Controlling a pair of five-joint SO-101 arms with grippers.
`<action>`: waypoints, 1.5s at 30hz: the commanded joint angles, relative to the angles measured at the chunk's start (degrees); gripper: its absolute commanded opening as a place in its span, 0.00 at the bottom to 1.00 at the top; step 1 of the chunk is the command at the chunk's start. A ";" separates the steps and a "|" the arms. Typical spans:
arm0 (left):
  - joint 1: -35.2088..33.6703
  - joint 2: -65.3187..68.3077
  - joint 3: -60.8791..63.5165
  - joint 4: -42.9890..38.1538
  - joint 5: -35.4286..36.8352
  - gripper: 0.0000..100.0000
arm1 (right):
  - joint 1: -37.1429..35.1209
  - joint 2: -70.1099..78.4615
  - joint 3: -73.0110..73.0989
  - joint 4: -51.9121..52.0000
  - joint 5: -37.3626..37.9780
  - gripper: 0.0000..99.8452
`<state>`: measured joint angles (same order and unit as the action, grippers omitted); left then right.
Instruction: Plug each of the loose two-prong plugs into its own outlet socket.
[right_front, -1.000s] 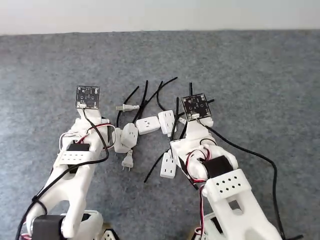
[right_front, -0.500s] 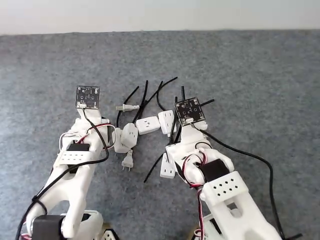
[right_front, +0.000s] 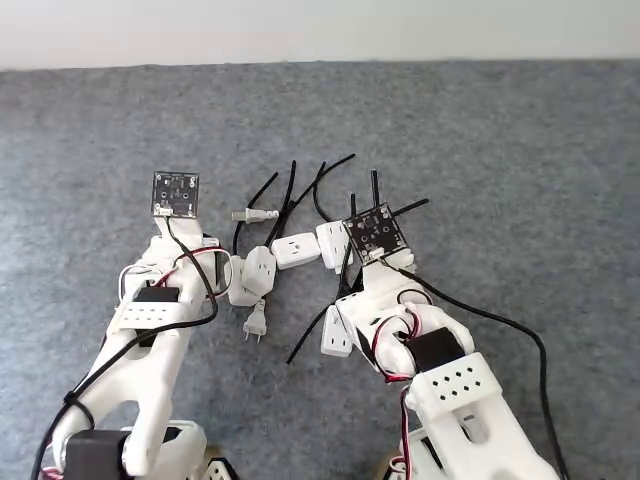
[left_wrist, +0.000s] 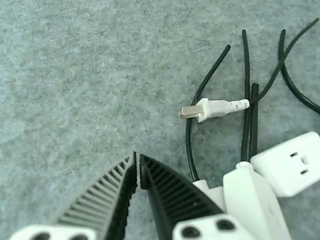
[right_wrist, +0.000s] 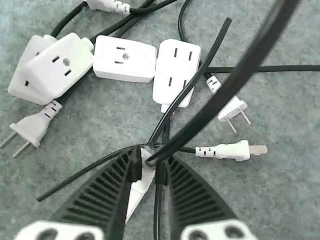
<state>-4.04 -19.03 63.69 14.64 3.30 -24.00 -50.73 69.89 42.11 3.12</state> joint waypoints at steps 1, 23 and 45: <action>0.00 -1.85 -0.40 -1.23 0.26 0.01 | -2.07 0.66 3.25 1.63 1.41 0.01; -0.26 -1.85 -0.40 -1.14 0.26 0.01 | -4.44 1.01 3.87 5.93 6.77 0.01; -0.35 -1.85 -0.40 -0.97 0.26 0.01 | -6.55 14.55 -1.32 3.91 9.14 0.01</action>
<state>-4.04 -19.03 63.69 14.64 3.30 -30.07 -39.30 67.16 45.63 11.65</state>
